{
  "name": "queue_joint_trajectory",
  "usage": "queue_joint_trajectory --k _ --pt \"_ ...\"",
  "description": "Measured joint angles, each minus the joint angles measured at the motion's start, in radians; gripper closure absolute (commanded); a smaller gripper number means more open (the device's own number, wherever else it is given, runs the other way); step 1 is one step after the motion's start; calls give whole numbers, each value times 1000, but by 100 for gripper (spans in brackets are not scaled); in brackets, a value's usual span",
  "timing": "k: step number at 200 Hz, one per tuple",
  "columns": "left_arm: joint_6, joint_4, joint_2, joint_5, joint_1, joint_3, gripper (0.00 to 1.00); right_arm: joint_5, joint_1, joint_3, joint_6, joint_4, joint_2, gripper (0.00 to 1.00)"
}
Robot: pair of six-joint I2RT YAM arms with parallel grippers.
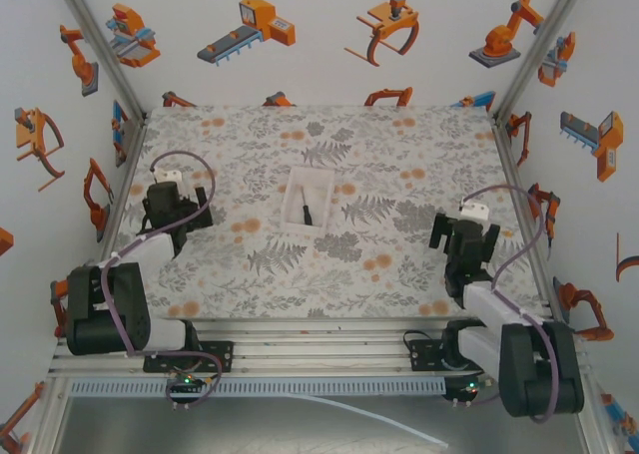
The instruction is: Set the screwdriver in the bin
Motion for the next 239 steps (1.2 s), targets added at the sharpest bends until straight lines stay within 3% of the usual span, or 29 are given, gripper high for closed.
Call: queue_joint_trajectory --k 78,117,156,239 --pt "-19 362 54 22 2 -139 3 -171 -58 107 -9 290 332 0" --pt "-18 412 85 43 2 -152 3 -230 -71 111 -11 409 462 0" --pt "-14 605 147 45 -3 -208 3 -265 -86 111 -11 433 473 0" --pt "14 589 170 34 -43 -183 3 -306 -88 172 -15 364 473 1"
